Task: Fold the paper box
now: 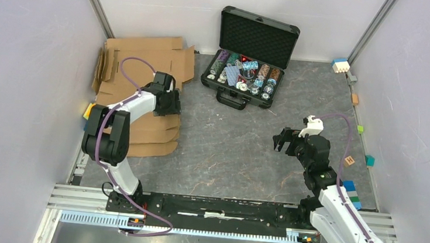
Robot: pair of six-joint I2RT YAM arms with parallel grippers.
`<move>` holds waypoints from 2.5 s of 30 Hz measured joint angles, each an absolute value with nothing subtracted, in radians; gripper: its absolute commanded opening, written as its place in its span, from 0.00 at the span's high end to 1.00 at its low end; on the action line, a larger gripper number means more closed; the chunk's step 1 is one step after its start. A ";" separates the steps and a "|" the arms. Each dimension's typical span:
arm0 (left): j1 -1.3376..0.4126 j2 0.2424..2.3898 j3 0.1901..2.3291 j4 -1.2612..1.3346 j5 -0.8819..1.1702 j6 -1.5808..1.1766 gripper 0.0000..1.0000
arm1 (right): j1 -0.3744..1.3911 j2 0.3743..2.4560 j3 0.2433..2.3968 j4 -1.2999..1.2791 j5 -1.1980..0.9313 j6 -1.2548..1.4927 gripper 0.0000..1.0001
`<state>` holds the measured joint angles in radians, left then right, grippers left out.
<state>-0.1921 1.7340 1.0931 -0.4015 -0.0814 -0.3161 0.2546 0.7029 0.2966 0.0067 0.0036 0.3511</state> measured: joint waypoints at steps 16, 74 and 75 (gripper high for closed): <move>-0.103 1.585 0.942 -0.257 0.057 -0.381 0.38 | 0.255 0.712 0.297 0.022 -0.051 0.351 0.02; -0.120 1.546 0.948 -0.287 -0.169 -0.354 0.81 | 0.255 0.709 0.297 0.034 -0.081 0.352 0.02; -0.120 1.546 0.949 -0.289 -0.178 -0.354 0.81 | 0.255 0.711 0.297 0.033 -0.083 0.352 0.02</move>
